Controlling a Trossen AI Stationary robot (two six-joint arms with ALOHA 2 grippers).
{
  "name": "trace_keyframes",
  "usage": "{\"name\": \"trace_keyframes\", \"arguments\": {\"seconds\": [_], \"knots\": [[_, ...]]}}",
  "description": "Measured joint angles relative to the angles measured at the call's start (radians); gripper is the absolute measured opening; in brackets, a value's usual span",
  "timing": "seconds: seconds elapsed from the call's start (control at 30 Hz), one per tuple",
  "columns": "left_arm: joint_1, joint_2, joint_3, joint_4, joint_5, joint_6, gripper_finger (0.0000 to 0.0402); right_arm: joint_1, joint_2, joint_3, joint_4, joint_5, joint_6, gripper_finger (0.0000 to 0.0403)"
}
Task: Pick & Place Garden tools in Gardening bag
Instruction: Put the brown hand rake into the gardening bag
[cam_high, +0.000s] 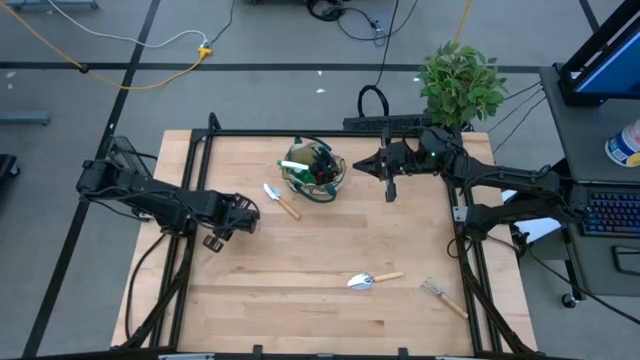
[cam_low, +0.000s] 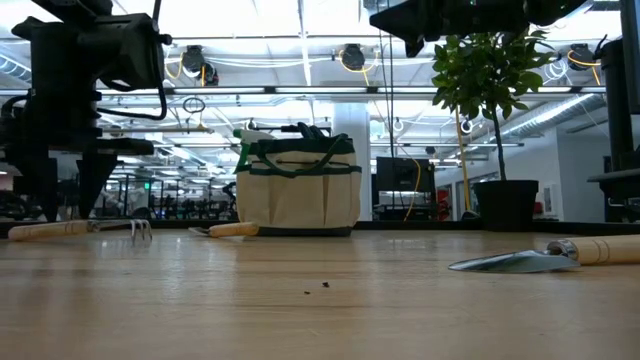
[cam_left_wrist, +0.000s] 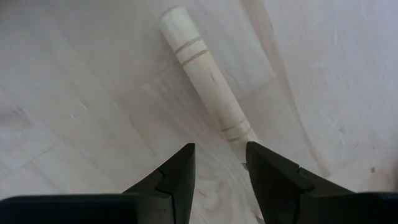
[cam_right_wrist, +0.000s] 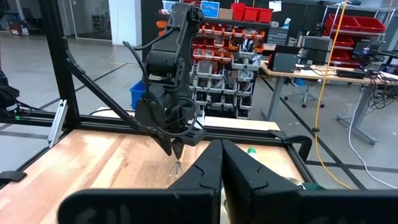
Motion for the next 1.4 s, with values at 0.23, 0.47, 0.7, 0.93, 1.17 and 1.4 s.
{"name": "trace_keyframes", "arguments": {"seconds": [0.23, 0.47, 0.7, 0.93, 1.17, 1.4], "knots": [[0.0, -0.007, 0.001, 0.002, -0.017, -0.012, 0.015, 0.0, 0.0, 0.0, -0.006, 0.0, -0.005, 0.0], [0.006, -0.014, 0.001, -0.026, -0.035, -0.018, 0.015, 0.0, 0.0, 0.0, -0.006, 0.0, -0.005, 0.0], [0.006, -0.012, 0.001, -0.038, -0.022, -0.019, 0.015, 0.0, 0.0, 0.0, -0.006, 0.0, -0.002, 0.0], [0.019, 0.023, 0.001, -0.035, -0.021, -0.029, 0.015, 0.0, 0.0, 0.0, -0.009, 0.0, -0.004, 0.0], [0.045, 0.091, 0.001, -0.023, -0.019, -0.02, 0.015, 0.0, 0.0, 0.0, -0.025, 0.0, 0.0, 0.0], [0.037, 0.165, 0.002, 0.011, 0.004, 0.001, 0.015, -0.004, 0.0, 0.0, -0.028, -0.001, 0.001, 0.0]]}}
